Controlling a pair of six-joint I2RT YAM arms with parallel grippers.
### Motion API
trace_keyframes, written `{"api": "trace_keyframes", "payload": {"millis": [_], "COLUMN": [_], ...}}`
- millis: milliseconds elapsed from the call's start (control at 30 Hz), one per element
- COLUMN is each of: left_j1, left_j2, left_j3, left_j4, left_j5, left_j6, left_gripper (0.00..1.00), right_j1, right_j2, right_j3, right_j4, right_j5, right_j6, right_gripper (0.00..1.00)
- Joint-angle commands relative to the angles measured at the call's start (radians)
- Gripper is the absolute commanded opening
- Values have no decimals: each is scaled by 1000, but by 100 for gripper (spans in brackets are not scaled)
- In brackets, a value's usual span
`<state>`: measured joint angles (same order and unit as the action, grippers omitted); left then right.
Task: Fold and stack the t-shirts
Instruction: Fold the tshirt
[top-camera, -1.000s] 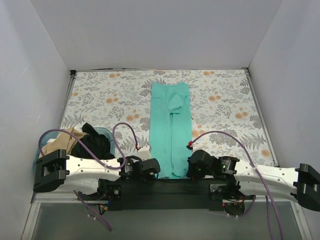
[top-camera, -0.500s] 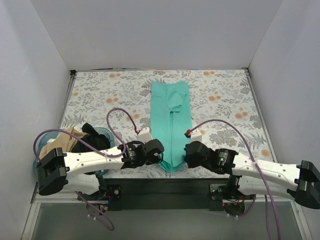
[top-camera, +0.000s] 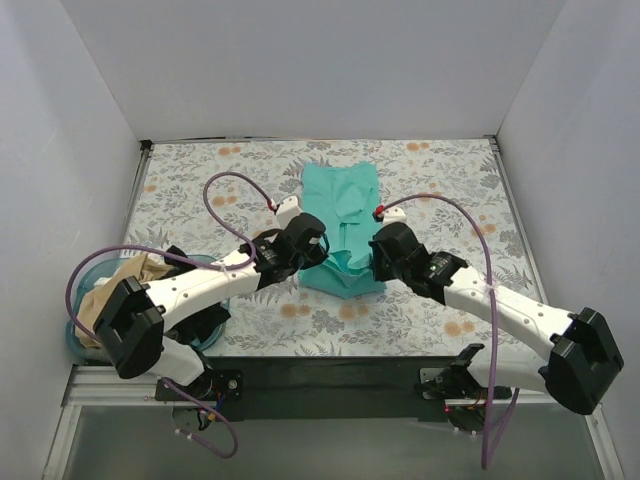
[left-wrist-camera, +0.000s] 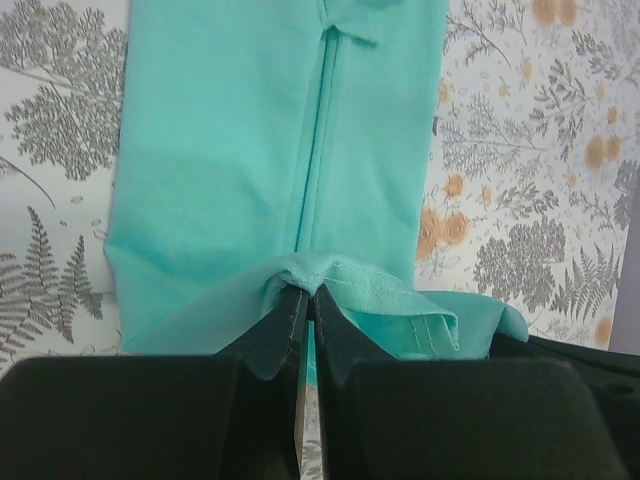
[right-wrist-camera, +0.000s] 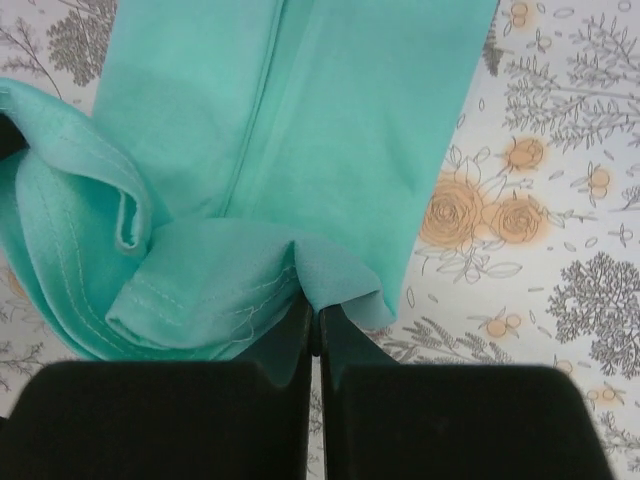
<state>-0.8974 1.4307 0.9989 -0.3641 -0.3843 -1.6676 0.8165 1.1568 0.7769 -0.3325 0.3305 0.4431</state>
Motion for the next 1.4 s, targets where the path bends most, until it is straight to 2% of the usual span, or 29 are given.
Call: {"api": "trace_keyframes", "payload": {"millis": [0, 433, 833, 867, 900, 933, 967, 1000, 1033, 1100, 1133, 1167, 1367], "left_j1": [47, 228, 319, 324, 331, 336, 341, 344, 344, 344, 344, 344, 336], "left_j2": [37, 243, 445, 457, 468, 490, 497, 501, 499, 478, 449, 429, 271], "left_j3": [73, 202, 336, 348, 360, 397, 414, 428, 446, 448, 440, 413, 221], "left_j4": [53, 132, 152, 152, 151, 145, 133, 119, 119, 116, 117, 117, 122], "left_j5": [10, 82, 171, 173, 173, 177, 177, 179, 182, 202, 206, 219, 272], "left_j6": [74, 169, 218, 224, 233, 239, 244, 249, 256, 267, 266, 263, 203], "left_gripper": [0, 0, 0, 3, 14, 37, 47, 53, 63, 73, 78, 81, 89], "right_j1": [-63, -247, -365, -372, -378, -393, -401, -407, -412, -412, -413, -413, -398], "right_j2": [64, 331, 558, 573, 607, 624, 636, 646, 647, 621, 604, 587, 381], "right_j3": [110, 254, 387, 400, 416, 450, 465, 475, 489, 490, 481, 457, 245], "right_j4": [93, 179, 217, 220, 220, 216, 208, 208, 202, 196, 197, 196, 251], "right_j5": [-83, -238, -314, -308, -292, -300, -317, -358, -369, -387, -392, -395, -510], "right_j6": [-84, -141, -178, -191, -198, -198, -205, -208, -214, -228, -228, -228, -170], "right_gripper": [1, 1, 1, 2, 13, 23, 37, 57, 64, 76, 92, 98, 98]}}
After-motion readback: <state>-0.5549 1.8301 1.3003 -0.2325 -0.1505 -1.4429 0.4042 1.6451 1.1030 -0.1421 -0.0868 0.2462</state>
